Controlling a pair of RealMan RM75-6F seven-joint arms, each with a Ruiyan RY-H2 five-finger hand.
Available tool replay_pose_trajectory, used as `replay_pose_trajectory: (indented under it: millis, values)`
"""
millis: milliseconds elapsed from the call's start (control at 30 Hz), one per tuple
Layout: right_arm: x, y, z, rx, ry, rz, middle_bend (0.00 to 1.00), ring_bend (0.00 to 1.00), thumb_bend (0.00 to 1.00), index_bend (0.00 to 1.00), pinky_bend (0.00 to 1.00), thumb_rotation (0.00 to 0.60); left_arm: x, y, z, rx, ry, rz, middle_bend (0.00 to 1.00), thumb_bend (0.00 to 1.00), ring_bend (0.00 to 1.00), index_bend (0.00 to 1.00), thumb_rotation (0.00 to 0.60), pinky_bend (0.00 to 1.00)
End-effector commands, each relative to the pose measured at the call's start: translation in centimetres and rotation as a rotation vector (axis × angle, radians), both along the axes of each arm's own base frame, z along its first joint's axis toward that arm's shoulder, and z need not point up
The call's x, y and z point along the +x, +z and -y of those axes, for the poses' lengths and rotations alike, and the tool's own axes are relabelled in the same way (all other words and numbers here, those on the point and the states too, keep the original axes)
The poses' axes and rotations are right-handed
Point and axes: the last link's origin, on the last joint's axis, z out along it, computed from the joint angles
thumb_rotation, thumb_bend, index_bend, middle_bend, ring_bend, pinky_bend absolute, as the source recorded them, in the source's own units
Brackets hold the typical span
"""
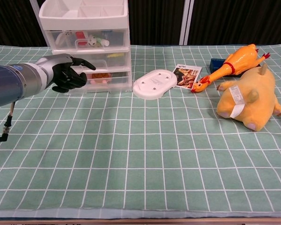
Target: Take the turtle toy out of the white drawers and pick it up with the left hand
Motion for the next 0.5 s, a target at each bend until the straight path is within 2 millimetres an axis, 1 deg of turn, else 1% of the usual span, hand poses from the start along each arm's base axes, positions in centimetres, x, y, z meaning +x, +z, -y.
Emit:
replay_pose_trajectory:
  millis: [33,200,500]
  values:
    - [0.0,0.0,0.0,0.001,-0.001,0.002,0.00,0.00,0.05,0.00,0.19,0.600,-0.3,0.2,-0.4,0.000,0.017,-0.058,0.91,0.77,0.95,0.19,0.600,1.00]
    - [0.0,0.0,0.0,0.004,-0.007,0.008,0.00,0.00,0.05,0.00,0.19,0.600,-1.0,0.2,-0.7,-0.013,0.051,-0.102,0.92,0.78,0.95,0.21,0.600,1.00]
    - [0.0,0.0,0.0,0.009,-0.012,0.011,0.00,0.00,0.05,0.00,0.19,0.600,-2.1,0.3,-1.1,-0.020,0.086,-0.145,0.92,0.78,0.95,0.21,0.600,1.00]
